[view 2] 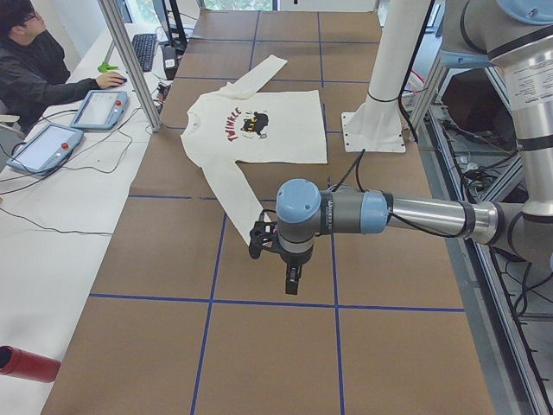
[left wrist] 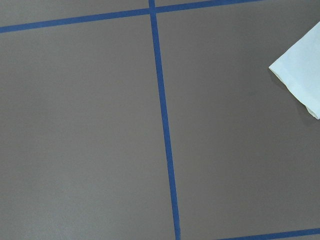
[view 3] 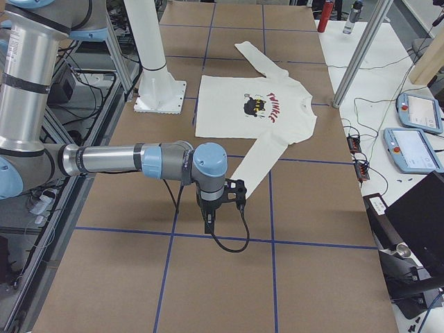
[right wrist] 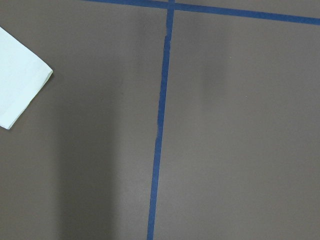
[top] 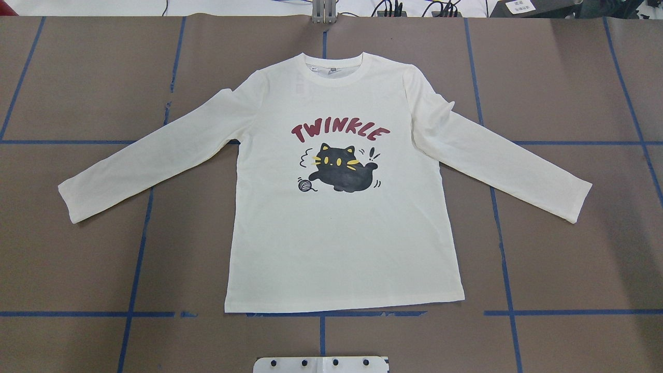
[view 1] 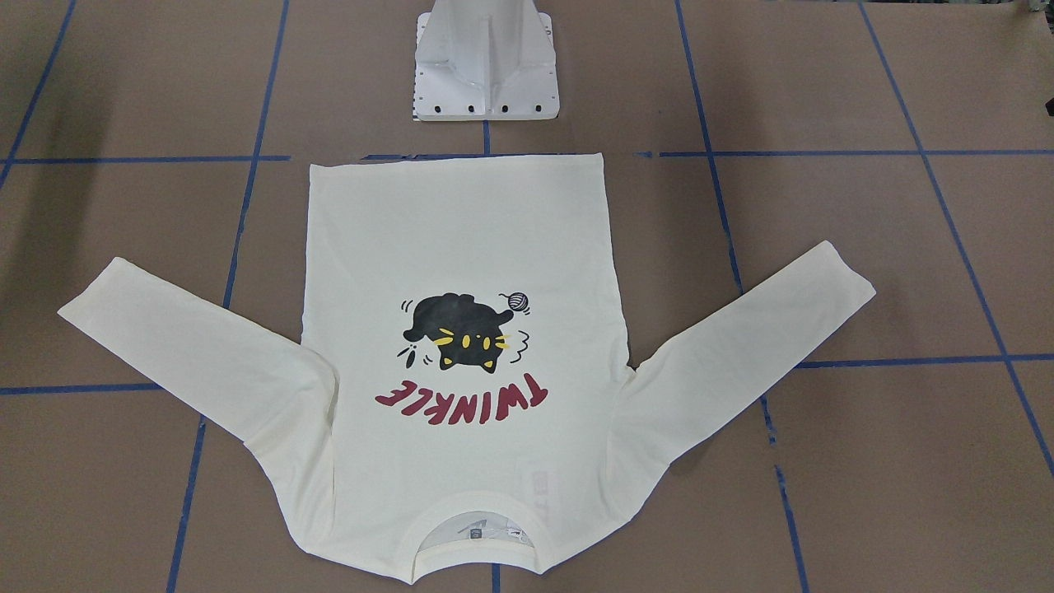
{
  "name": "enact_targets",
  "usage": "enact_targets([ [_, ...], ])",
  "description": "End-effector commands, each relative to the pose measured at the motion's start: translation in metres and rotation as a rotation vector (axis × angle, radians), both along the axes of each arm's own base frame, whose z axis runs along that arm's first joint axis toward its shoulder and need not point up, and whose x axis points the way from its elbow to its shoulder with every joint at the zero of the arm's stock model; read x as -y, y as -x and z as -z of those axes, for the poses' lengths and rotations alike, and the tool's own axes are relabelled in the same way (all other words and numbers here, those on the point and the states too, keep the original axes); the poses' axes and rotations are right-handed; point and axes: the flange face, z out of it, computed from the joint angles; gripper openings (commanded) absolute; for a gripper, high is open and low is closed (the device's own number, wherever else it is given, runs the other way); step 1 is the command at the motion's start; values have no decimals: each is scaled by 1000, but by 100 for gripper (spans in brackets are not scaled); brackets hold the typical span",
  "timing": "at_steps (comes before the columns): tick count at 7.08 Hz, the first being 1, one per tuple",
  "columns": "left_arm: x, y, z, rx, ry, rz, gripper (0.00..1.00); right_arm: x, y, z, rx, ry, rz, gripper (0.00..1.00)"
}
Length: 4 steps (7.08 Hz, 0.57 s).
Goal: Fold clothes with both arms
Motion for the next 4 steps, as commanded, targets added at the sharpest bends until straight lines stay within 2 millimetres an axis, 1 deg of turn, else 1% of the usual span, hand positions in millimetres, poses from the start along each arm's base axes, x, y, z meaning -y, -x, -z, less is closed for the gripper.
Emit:
enact_targets([
  [1,0,-1,0,-1,-9,-8,100,0,0,1,0,-2,0,100],
  [2,1,0,2,-1,-15,-7,100,1,0,5,2,-10,-1,100],
  [3,2,-1,4,-1,-22,-11,100,3,0,17,1,-35,-1,100],
  [4,8,-2,11,1,-68,-12,100,11,1,28,6,-58,-4,100],
])
